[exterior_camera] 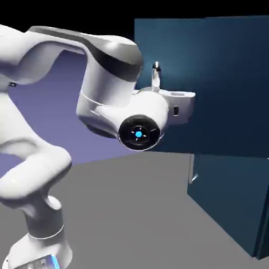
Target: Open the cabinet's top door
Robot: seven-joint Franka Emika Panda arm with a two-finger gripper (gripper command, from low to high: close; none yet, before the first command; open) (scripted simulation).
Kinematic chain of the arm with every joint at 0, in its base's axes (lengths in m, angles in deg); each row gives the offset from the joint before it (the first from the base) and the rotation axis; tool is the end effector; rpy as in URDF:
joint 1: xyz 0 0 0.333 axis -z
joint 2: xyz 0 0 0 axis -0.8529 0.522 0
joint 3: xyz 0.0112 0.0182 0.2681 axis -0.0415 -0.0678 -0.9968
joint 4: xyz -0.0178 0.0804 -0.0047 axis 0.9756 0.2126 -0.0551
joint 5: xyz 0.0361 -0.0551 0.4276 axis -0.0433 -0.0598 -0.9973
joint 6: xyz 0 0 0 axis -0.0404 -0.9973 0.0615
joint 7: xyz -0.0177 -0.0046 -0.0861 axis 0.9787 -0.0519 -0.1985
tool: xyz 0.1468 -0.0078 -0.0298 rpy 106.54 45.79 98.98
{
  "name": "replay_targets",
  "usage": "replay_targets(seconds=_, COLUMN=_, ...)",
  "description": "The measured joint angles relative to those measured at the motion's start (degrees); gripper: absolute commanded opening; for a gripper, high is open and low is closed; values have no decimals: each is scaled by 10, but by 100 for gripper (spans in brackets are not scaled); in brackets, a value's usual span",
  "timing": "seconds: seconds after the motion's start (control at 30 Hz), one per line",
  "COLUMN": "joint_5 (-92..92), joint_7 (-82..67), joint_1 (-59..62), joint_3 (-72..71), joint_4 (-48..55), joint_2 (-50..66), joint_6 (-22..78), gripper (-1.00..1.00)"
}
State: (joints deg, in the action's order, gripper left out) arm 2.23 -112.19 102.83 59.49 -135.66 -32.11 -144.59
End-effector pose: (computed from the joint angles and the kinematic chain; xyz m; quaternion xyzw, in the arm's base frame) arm 0.3209 -0.2455 0.5211 -0.6994 -0.1044 -0.4208 0.5682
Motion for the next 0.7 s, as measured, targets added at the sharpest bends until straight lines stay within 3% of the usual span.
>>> replay_targets(seconds=0.7, joint_5=68, joint_7=-107, joint_1=23, joint_3=87, joint_4=433, joint_2=396, joint_6=385, gripper=-100)
